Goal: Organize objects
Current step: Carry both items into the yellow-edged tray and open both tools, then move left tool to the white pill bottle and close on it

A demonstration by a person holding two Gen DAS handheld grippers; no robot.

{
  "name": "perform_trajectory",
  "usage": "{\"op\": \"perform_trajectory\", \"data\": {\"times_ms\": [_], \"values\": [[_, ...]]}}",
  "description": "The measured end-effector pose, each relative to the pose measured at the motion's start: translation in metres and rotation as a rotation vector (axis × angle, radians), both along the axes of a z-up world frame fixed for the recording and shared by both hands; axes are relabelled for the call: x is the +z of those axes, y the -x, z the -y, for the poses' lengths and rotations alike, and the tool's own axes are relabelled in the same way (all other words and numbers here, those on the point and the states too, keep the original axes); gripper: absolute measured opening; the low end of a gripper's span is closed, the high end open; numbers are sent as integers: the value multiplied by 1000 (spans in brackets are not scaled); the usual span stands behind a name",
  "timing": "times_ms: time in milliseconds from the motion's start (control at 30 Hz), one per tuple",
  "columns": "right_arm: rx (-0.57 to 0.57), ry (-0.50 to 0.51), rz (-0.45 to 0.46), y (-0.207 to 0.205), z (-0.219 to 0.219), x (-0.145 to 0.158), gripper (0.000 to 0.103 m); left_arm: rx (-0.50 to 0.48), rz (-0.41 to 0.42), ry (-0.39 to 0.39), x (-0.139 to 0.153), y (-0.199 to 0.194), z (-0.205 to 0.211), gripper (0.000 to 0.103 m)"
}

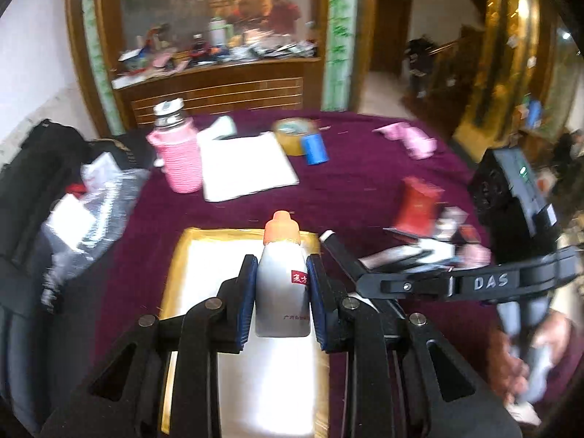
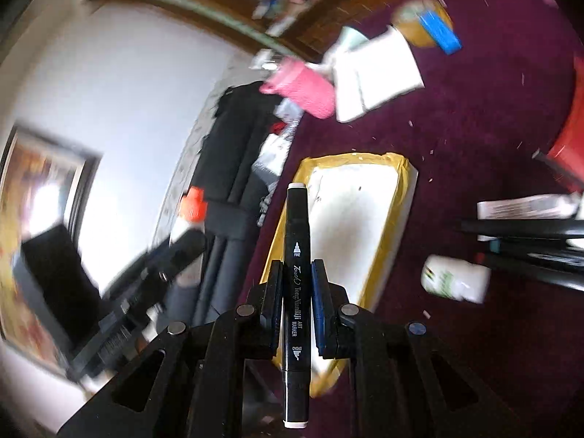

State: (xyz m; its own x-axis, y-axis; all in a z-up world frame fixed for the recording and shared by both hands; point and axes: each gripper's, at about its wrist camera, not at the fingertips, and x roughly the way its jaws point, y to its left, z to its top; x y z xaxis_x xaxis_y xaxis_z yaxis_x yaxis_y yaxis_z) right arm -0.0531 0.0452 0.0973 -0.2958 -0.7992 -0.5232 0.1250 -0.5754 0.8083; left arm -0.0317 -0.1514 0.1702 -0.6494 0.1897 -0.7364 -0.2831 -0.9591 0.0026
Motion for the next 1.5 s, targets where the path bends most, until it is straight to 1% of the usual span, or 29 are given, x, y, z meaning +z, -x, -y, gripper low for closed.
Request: {"op": "perform_trajectory", "data": {"times_ms": [100,233,267,333,433,500,533,667,733,800,833,867,900,933,967,1000,1100,1133,1200,1233,1300,1333,1367,1433,1500], "values": [[-53,5,79,33,17,-29,13,33,55,-42,-37,26,12,25],[-91,-46,122,57,36,-60,13,65,128,-93,-86,55,22,24],[-101,-62,130,63,39,-65,13,70,141,-99,-94,59,21,24],[-116,-93,136,72,42,-73,13,76,174,-121,-113,68,22,24],[-126,-133,129,81,46,-81,13,78,212,-162,-129,77,18,24],[-129,-180,107,83,50,-79,13,74,230,-184,-135,81,16,24],[-132,-209,91,84,51,-78,13,80,236,-186,-138,82,16,23],[-118,-258,64,84,55,-73,13,98,256,-204,-148,90,21,25],[-120,-301,36,84,59,-71,13,105,275,-223,-150,91,25,25],[-122,-352,-4,84,64,-67,15,110,302,-255,-153,92,29,27],[-120,-364,-24,82,65,-64,16,115,309,-275,-154,91,33,31],[-120,-368,-44,80,65,-60,21,124,310,-293,-155,90,36,33],[-127,-371,-72,77,64,-55,29,138,306,-317,-156,88,41,33],[-137,-374,-98,73,61,-48,33,160,300,-347,-157,86,47,33],[-145,-372,-118,70,58,-43,41,187,294,-377,-158,82,54,34],[-152,-370,-138,66,55,-37,44,210,289,-406,-159,79,61,34],[-172,-377,-193,50,38,-20,46,312,265,-502,-161,66,83,35],[-175,-377,-202,45,33,-16,46,336,253,-512,-161,60,87,36],[-183,-381,-214,32,19,-9,47,370,234,-490,-159,52,90,36],[-185,-386,-218,26,13,-8,48,377,229,-476,-159,49,90,38],[-182,-400,-225,12,1,-7,50,374,225,-462,-158,45,88,44],[-179,-409,-228,5,-5,-8,50,370,223,-455,-157,45,86,49],[-177,-421,-234,-2,-12,-8,50,363,225,-453,-156,45,85,51],[-179,-445,-244,-14,-27,-8,50,352,234,-468,-151,46,84,51],[-182,-473,-250,-25,-46,-7,51,354,224,-481,-138,42,84,51]]}}
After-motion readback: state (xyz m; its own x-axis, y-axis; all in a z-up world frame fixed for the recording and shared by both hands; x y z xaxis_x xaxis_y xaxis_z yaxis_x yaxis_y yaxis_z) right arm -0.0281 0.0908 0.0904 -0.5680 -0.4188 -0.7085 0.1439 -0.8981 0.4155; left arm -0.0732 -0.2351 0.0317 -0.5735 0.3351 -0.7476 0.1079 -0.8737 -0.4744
